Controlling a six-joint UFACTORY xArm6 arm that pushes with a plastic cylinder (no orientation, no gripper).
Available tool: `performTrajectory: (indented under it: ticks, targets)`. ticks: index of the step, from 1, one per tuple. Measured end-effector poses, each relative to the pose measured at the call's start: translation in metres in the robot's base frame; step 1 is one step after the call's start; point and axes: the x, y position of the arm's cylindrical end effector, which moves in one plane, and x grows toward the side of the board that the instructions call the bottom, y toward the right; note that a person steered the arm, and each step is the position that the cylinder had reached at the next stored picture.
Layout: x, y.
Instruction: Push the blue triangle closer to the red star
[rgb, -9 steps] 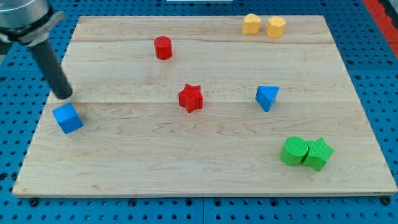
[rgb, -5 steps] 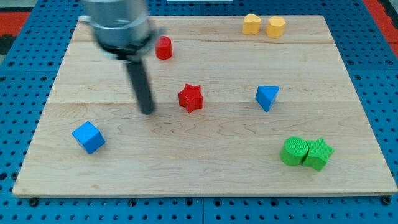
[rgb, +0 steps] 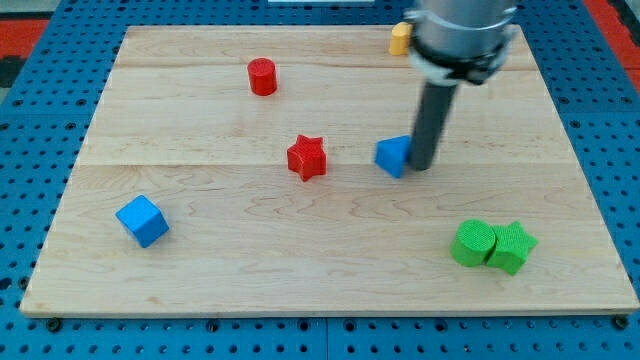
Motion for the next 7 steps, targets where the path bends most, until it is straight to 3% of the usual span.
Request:
performTrajectory:
  ticks: [1, 2, 3, 4, 5, 6, 7]
  targets:
    - [0.02, -0.09]
    - [0.008, -0.044]
    - [-0.005, 0.049]
    - [-0.025, 0.075]
    - [-0.024, 0.021]
    - [0.006, -0.072]
    - [0.027, -0.127]
